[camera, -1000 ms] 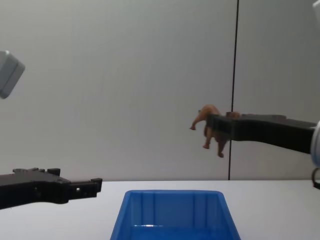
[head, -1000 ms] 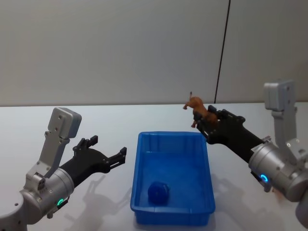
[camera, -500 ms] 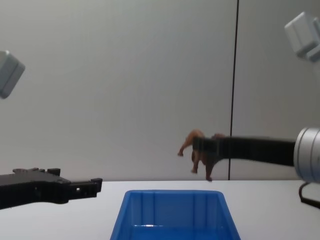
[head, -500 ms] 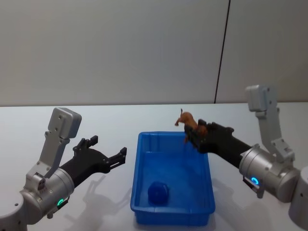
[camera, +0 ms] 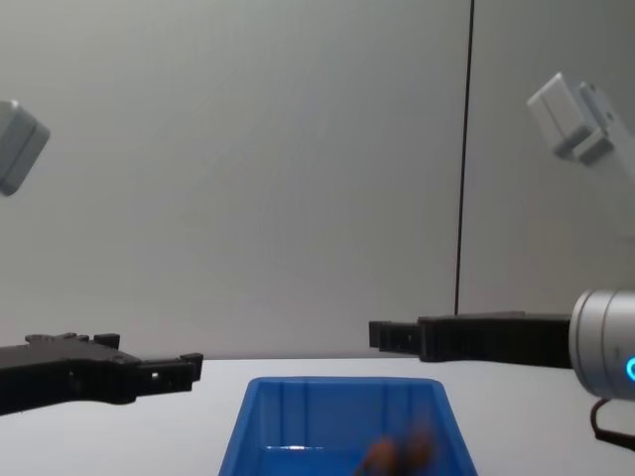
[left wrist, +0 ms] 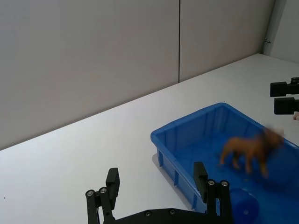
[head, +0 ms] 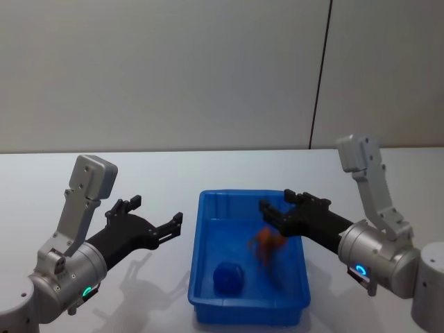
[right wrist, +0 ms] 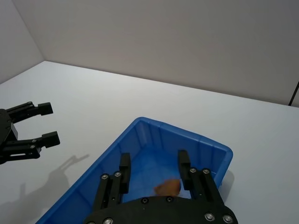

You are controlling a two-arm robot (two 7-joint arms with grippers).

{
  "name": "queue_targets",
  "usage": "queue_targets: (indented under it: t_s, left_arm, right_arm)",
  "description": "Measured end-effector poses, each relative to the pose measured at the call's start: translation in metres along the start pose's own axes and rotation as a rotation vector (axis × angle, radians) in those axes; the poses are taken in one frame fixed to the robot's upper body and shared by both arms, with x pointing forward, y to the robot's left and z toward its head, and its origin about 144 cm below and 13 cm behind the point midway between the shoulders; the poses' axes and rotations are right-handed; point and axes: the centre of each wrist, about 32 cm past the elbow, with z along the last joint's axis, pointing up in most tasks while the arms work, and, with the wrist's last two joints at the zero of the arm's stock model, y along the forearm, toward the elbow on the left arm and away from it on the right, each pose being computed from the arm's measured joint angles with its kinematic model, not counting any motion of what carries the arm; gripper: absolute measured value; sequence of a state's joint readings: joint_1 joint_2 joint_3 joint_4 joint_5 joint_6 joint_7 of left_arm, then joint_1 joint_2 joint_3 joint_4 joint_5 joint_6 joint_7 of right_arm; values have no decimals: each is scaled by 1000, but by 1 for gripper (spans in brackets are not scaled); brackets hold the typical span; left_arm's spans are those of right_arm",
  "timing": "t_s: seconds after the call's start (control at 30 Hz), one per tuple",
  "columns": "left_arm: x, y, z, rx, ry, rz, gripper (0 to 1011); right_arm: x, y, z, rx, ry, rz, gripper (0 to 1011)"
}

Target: Pick up the two dolls from the table and place them into the box.

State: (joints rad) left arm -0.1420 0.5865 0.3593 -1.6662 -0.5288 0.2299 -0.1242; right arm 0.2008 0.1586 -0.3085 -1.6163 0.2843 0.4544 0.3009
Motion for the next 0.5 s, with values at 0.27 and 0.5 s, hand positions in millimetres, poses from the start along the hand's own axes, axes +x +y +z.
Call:
queue_targets:
  t_s: [0.27, 0.5]
  left_arm:
    - [0, 0, 0, 0, 0, 0, 1001]
    - [0, 0, 0, 0, 0, 0, 1001]
  right_arm:
    - [-1, 1, -1, -21, -3, -2, 799]
    - [-1, 1, -1, -30, -5, -3, 998]
